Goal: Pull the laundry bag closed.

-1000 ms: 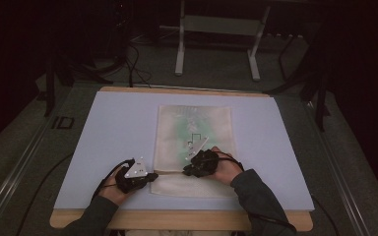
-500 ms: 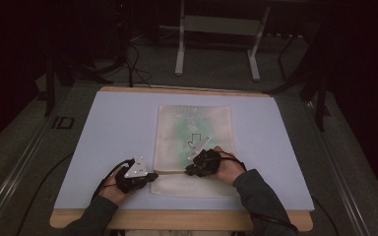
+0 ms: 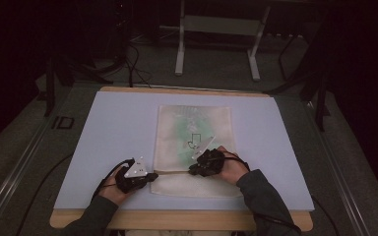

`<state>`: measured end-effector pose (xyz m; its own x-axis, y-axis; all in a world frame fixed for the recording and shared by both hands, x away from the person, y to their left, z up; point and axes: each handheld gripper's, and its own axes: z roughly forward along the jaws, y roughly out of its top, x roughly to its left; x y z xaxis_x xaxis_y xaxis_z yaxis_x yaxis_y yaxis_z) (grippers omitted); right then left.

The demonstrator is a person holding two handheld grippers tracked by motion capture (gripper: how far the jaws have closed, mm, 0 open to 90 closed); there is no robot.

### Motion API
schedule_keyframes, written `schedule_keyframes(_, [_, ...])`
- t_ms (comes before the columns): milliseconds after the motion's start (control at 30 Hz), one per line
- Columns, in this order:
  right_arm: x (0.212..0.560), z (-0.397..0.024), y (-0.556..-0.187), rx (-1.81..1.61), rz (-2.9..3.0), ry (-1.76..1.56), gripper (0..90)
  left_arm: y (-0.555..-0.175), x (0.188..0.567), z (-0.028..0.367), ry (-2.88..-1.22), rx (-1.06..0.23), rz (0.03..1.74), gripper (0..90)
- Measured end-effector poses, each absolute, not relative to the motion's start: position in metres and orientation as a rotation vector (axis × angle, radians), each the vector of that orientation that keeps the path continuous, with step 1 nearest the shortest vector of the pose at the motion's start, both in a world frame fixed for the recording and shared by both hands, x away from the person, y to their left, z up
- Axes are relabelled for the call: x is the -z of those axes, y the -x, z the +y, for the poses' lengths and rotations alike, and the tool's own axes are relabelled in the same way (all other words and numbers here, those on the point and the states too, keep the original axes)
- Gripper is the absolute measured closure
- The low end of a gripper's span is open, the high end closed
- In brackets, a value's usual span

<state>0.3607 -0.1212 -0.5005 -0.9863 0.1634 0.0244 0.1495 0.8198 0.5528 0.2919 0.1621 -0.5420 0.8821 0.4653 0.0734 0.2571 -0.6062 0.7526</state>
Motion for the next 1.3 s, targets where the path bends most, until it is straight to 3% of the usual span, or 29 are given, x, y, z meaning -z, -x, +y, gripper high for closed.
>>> schedule_keyframes(1300, [0.499, -0.147, -0.362, -0.912, 2.956, -0.308, 82.4, -0.292, 0.542, 0.162, -2.245, -0.325, 0.521, 89.7])
